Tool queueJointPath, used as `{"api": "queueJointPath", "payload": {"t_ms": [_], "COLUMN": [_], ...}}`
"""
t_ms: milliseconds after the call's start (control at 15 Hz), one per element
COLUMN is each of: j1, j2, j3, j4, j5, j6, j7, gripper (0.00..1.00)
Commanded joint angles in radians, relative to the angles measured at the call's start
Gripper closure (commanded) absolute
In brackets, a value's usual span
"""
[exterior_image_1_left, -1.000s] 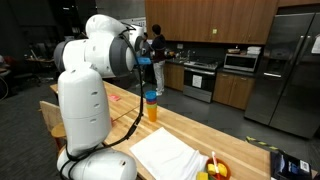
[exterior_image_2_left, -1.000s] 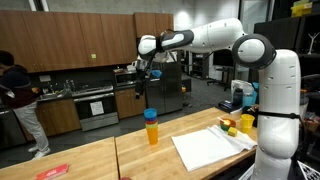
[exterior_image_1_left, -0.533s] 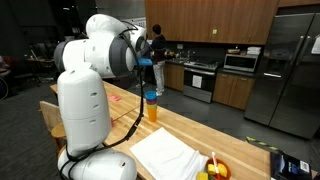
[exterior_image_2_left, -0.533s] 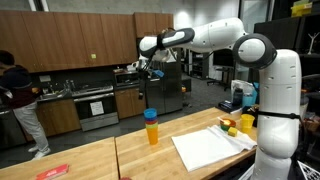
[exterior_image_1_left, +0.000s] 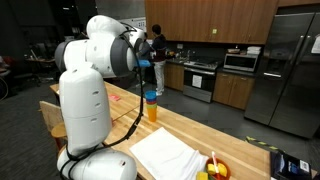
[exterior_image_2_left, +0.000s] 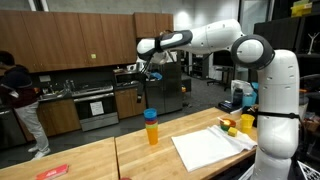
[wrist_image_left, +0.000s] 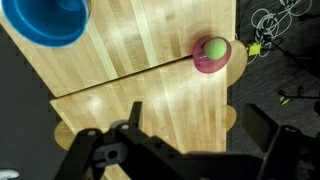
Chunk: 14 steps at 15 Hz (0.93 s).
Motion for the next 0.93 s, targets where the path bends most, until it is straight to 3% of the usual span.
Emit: {"api": "queueJointPath", "payload": {"t_ms": [0,267,867], "j1": [0.030,0.070,0.223], "j2": [0.062,0.150,0.440], "j3": [0.028,0.060,0.086], "j4": [0.049,0.114,0.392], "j5": [-0.047,-0.096,-0.259], "j6": [-0.022,-0.027,-0.018], "j7": [0.004,0.025,0.271], "gripper": [0.00,0.00,0.00]}}
